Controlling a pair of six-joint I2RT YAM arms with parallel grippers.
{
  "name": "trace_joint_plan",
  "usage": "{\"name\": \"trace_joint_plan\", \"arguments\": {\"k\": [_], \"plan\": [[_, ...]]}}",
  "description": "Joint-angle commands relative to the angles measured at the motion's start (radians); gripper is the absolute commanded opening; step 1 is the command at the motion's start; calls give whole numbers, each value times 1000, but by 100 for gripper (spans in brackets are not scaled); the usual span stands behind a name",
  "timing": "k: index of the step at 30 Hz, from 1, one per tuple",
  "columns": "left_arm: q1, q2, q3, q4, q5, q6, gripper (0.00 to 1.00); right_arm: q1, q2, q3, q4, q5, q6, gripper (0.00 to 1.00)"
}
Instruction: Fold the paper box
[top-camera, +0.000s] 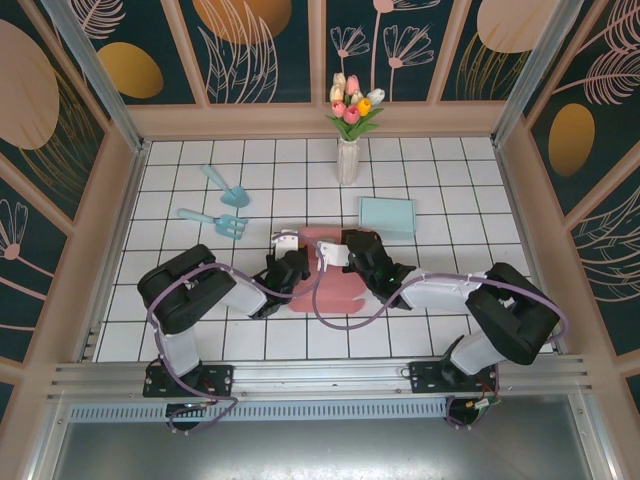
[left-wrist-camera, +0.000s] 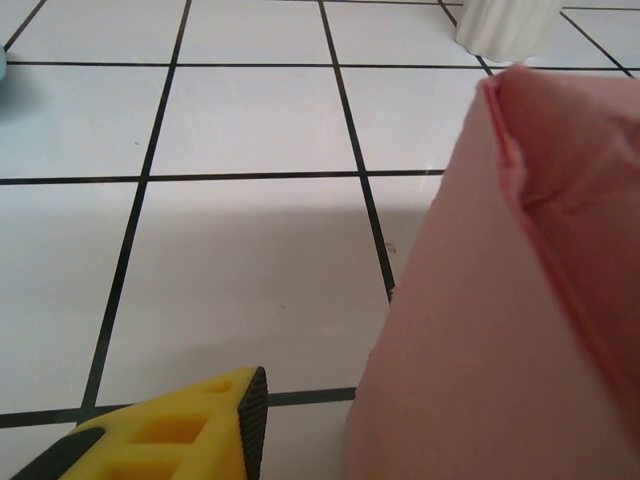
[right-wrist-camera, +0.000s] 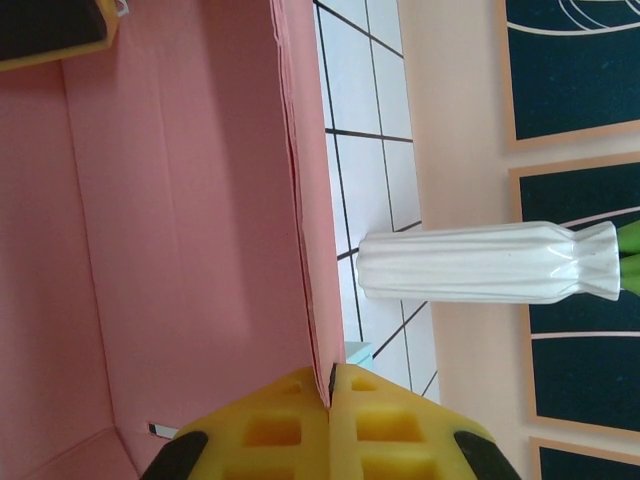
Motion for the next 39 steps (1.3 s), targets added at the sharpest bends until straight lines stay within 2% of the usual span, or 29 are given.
{"name": "trace_joint_plan", "arguments": {"k": [1, 4, 8, 12, 14, 15, 16, 18, 19, 26, 39], "plan": [[17, 41, 41, -76, -118, -42, 36, -9, 16, -10, -67, 26, 50, 0], [17, 60, 84, -159, -206, -108, 28, -11, 14, -23, -54, 29, 46, 0], [17, 58, 93, -208, -265, -163, 17, -18, 16, -29, -50, 37, 48, 0], [24, 35, 39, -91, -165, -89, 13, -20, 16, -20, -59, 28, 59, 0], [25, 13, 12, -43, -99, -53, 16, -22, 19, -12, -68, 23, 69, 0], [26, -2, 1, -24, -57, -32, 21, -22, 22, -9, -72, 20, 77, 0], [26, -15, -9, -19, -35, -26, 27, -21, 25, -9, -73, 17, 82, 0], [27, -54, -39, -1, 12, -14, 52, -21, 31, -10, -72, 13, 87, 0], [25, -71, -52, 6, 17, -17, 54, -22, 35, -10, -72, 13, 90, 0], [27, -182, -115, 32, 21, -3, 55, -20, 42, -9, -75, 13, 95, 0], [27, -141, -5, -23, -4, 41, 52, -13, 31, -7, -95, 0, 101, 0]]}}
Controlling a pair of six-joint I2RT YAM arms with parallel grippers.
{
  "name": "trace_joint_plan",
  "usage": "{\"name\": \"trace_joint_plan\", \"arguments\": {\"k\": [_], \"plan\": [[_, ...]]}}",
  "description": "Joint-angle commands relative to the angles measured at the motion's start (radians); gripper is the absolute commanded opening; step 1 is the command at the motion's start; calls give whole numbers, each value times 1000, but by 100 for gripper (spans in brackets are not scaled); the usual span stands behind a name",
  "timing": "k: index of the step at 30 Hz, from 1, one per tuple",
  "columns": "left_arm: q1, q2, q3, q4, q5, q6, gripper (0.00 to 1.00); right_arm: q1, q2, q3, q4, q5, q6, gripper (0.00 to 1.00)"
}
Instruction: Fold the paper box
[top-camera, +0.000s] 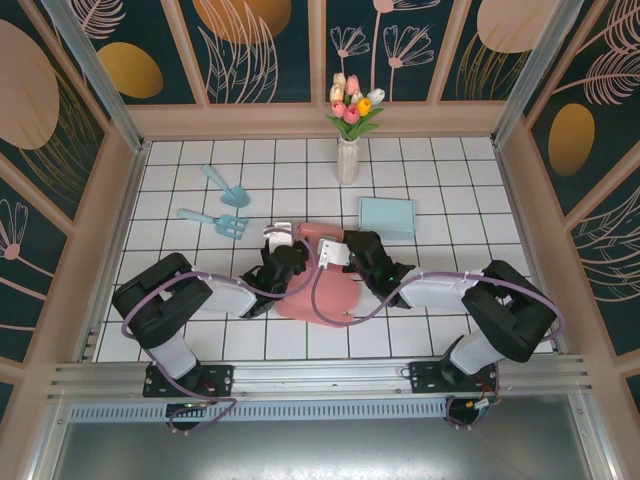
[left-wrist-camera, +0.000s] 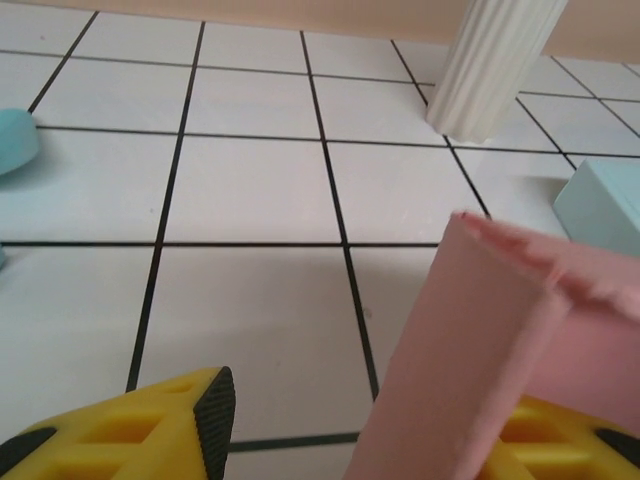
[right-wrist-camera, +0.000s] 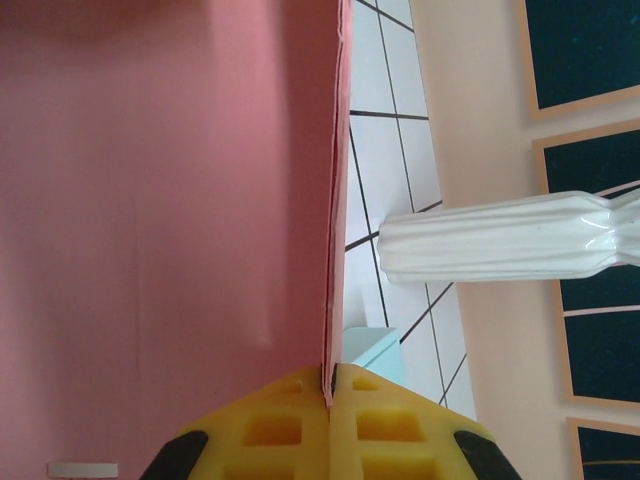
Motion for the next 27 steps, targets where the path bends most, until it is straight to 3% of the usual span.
{"name": "trace_joint_plan", "arguments": {"k": [1, 3, 7, 11, 12, 14, 19, 24, 27], "plan": [[10, 11, 29, -7, -43, 30, 50, 0, 8, -10, -85, 2, 17, 0], [10, 42, 38, -7, -50, 35, 45, 5, 5, -15, -81, 7, 8, 0], [11, 66, 52, -22, -87, 38, 17, 13, -10, -16, -74, 5, 15, 0], [10, 63, 29, 0, -100, 40, 6, 15, -24, -12, -70, -14, 37, 0], [11, 59, 20, 13, -97, 46, 4, 15, -30, -8, -74, -30, 47, 2], [8, 52, -11, 63, -86, 76, 0, 15, -48, 13, -91, -55, 90, 19], [9, 51, -84, 196, -82, 148, 0, 15, -93, 95, -189, -93, 164, 47], [8, 24, -143, 251, -97, 157, 0, 16, -184, 147, -265, -102, 222, 55], [8, -19, -179, 270, -100, 135, 0, 19, -275, 173, -323, -133, 341, 56]]}}
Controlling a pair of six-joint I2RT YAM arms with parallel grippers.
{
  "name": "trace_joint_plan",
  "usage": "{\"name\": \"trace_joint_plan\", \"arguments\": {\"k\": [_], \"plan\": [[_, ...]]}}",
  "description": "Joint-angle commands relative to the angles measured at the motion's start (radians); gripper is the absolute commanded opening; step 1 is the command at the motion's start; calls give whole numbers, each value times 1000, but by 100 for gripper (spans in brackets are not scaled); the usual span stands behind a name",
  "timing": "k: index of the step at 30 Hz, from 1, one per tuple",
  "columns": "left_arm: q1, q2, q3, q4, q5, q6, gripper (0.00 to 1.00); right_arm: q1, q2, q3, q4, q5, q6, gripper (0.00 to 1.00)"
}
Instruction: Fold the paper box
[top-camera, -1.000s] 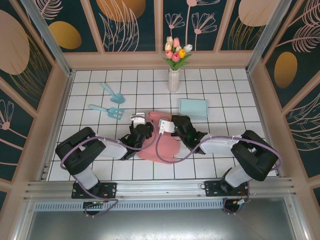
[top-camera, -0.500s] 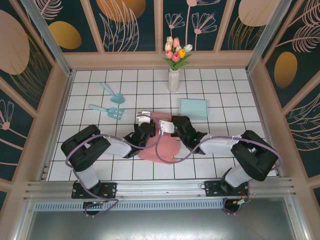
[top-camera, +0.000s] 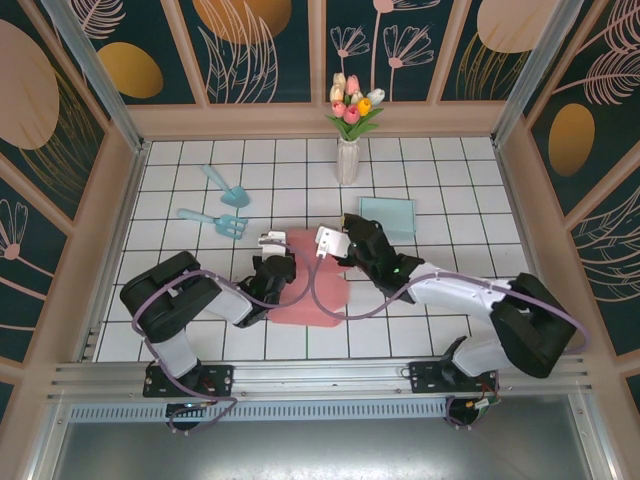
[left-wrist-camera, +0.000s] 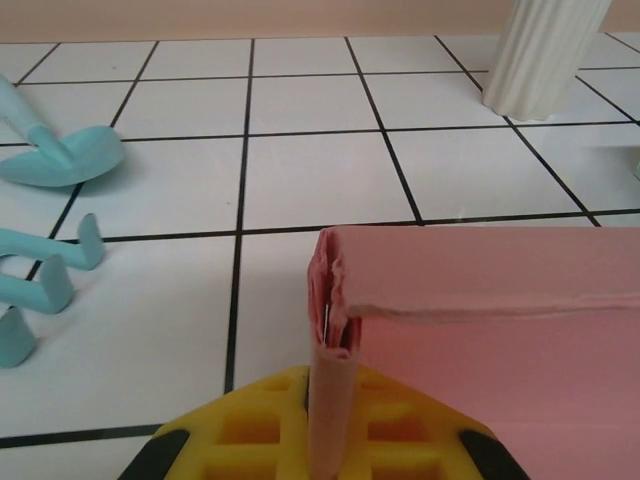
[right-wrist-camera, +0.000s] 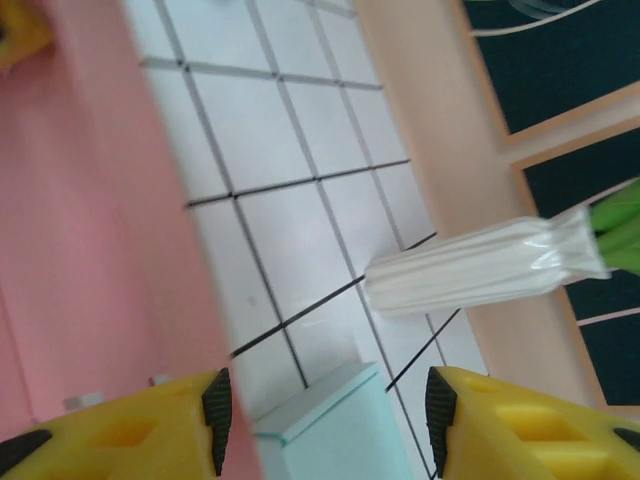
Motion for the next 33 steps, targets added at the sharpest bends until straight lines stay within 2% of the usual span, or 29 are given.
{"name": "trace_joint_plan", "arguments": {"k": [1, 3, 7, 11, 14, 18, 20, 27, 33], "plan": [[1, -57, -38, 61, -24, -8, 0, 11, -119, 55, -84, -31, 210, 57], [1, -87, -58, 60, -4, -35, 0, 11, -176, 80, -134, 7, 403, 56], [2, -155, -118, 97, 25, -80, 0, 9, -281, 72, -259, 99, 845, 48], [2, -211, -136, 72, 22, -81, 0, 7, -368, -103, -149, 100, 1030, 37], [1, -232, -146, 48, -12, -92, 0, 5, -355, -130, -130, 109, 1120, 34], [2, -220, -150, 25, -91, -135, 0, 7, -293, -101, -115, -11, 1244, 29], [1, -210, -142, 2, -94, -160, 0, 17, -249, -82, -90, -58, 1275, 22], [2, -210, -125, -29, -91, -190, 0, 31, -118, -32, -9, -71, 1303, 14], [2, -202, -113, -39, -99, -192, 0, 32, -38, 37, 0, -79, 1281, 11]]}}
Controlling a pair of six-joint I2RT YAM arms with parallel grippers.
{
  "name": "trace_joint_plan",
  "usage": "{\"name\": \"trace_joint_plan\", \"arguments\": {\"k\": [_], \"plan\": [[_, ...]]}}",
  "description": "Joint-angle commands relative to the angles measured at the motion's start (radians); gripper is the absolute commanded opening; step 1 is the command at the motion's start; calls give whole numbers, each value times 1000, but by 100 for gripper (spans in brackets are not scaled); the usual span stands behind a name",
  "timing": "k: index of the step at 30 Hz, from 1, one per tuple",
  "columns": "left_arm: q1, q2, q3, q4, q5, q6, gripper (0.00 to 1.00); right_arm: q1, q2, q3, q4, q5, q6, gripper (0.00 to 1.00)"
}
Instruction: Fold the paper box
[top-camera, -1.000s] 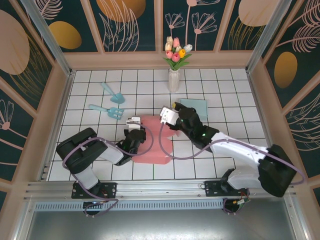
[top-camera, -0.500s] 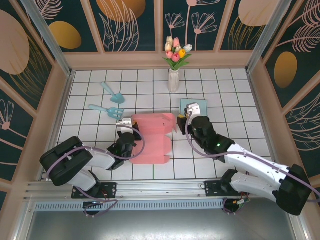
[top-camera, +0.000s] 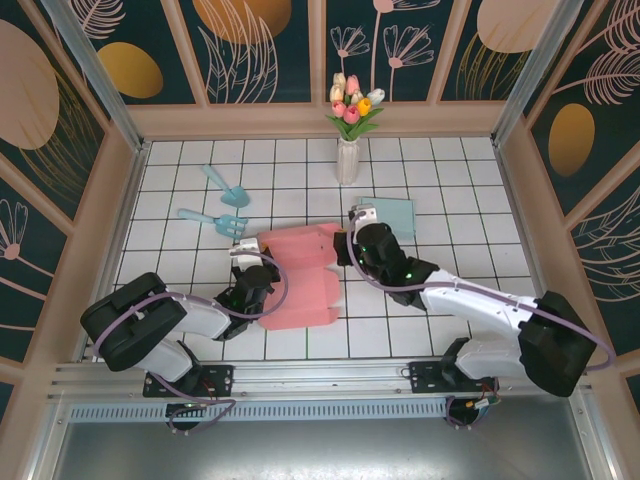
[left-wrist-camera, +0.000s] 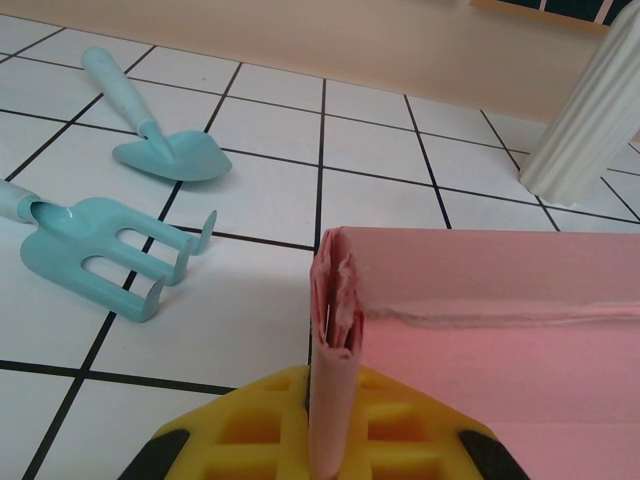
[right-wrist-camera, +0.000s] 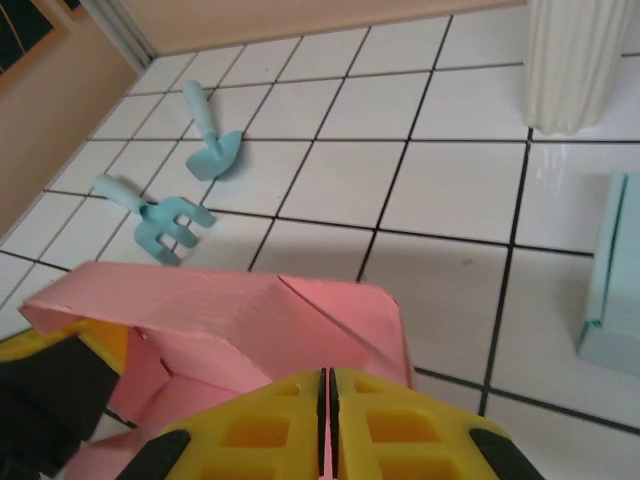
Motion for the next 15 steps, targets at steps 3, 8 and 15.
{"name": "trace_joint_plan", "arguments": {"k": [3, 8, 15], "plan": [[2, 10, 13, -2, -25, -34, 0, 5, 61, 84, 35, -2, -23, 11], [1, 1, 9, -5, -22, -40, 0, 4, 118, 118, -3, 23, -49, 11], [1, -32, 6, -21, 7, -54, 0, 3, 189, 157, -82, 96, -82, 11]]}}
